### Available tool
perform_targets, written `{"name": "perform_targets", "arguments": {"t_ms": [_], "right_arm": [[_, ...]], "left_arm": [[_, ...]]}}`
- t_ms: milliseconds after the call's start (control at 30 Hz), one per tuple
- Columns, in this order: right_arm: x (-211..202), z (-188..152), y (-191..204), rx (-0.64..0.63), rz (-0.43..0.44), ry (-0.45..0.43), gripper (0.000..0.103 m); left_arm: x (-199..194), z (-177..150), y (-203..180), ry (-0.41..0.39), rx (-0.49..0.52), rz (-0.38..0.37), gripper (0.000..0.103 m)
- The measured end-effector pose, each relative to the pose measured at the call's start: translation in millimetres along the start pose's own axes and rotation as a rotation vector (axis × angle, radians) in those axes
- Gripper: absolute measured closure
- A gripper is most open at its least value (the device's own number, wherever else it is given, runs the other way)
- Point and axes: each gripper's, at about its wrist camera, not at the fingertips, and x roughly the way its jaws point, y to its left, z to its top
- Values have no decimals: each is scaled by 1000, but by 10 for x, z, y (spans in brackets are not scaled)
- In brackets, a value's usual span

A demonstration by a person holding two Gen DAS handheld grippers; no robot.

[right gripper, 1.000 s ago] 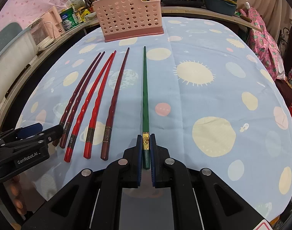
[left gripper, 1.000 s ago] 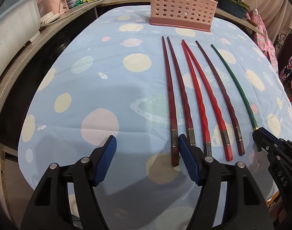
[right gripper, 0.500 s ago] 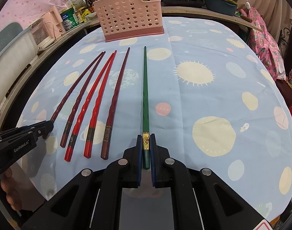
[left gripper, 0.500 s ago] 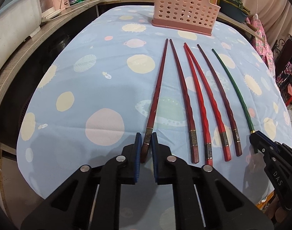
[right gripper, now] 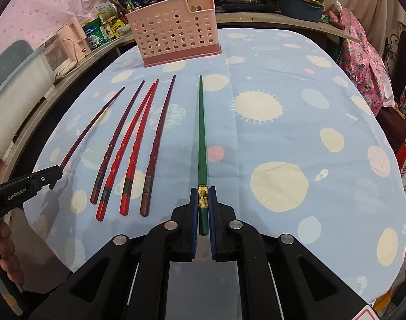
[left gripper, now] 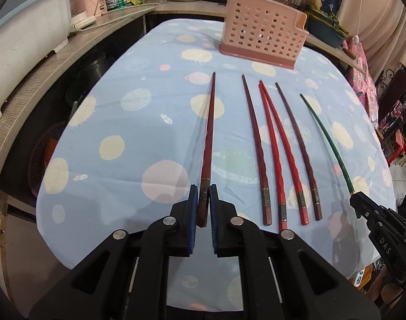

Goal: Organize utensils
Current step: 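Lift both chopsticks and carry them over the pink basket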

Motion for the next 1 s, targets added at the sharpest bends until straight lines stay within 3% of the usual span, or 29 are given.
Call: {"name": "perform_targets", "arguments": {"t_ms": [433,700,1000], "right_arm": [[-584,448,-227,43,-4,-156,96],[-903,885,-267,35,4,-270,96],[-999,1456,-313,63,52,-349,96]], "left_arm": [[-621,381,97,-140,-37,-42,95],[-942,809,123,-254,-49,-49,95],[-1028,1353,20,-343,-30,-44,96]]}}
